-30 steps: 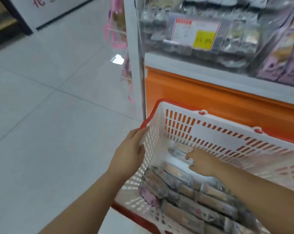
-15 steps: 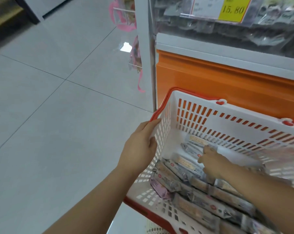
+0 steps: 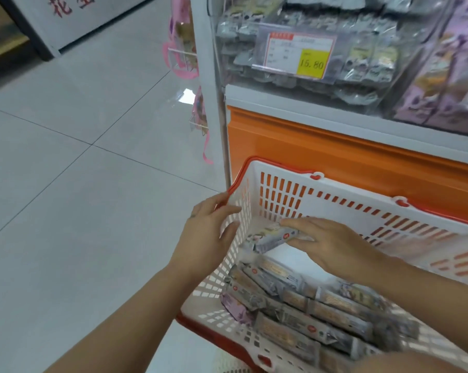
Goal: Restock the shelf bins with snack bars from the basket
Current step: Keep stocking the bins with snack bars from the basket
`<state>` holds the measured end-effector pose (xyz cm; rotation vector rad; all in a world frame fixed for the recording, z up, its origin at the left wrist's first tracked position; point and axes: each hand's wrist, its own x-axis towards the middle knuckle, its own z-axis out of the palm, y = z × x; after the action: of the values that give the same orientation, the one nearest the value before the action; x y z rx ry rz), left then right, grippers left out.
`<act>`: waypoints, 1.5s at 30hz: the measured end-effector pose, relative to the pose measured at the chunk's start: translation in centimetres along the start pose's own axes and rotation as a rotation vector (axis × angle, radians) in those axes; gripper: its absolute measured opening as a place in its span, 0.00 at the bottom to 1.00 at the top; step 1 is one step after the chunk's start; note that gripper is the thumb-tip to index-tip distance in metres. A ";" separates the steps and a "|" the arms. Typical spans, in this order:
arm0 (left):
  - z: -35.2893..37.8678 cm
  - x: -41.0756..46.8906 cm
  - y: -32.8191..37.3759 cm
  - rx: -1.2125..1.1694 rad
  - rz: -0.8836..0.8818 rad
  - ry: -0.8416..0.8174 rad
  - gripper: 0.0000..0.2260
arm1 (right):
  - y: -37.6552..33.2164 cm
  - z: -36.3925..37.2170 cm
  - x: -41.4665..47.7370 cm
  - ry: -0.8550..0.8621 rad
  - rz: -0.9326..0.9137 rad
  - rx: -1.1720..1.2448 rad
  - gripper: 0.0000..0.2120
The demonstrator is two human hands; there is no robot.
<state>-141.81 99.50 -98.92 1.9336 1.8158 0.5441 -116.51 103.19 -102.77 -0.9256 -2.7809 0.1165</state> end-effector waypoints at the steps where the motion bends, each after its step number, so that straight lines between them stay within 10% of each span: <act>1: -0.9 0.0 0.8 -0.061 0.002 -0.029 0.14 | -0.1 -1.2 -0.1 0.049 -0.082 -0.043 0.14; 6: -6.0 -0.1 4.9 -0.578 -0.227 -0.618 0.20 | -0.1 -6.4 -0.1 0.169 -0.271 -0.230 0.18; 10: -8.2 -0.4 7.7 -0.704 -0.240 -0.699 0.27 | -1.1 -9.9 0.2 0.255 -0.228 -0.251 0.12; 15: -11.8 -1.0 12.5 -0.984 -0.216 -0.481 0.10 | -3.9 -15.9 0.9 0.420 0.177 0.122 0.13; 21: -12.3 -0.9 17.9 -1.031 -0.110 -0.170 0.12 | -7.7 -20.8 3.8 0.492 0.573 0.994 0.27; 33: -10.9 6.9 16.0 -0.758 -0.079 0.308 0.15 | -1.8 -24.1 13.2 0.619 0.778 0.864 0.17; 45: -8.9 11.2 12.3 -0.297 -0.030 0.367 0.26 | 5.0 -21.6 22.6 0.359 0.939 0.627 0.13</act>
<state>-135.89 110.43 -84.77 1.6840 1.8414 1.1504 -126.46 120.92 -78.52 -1.7170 -1.6136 0.7997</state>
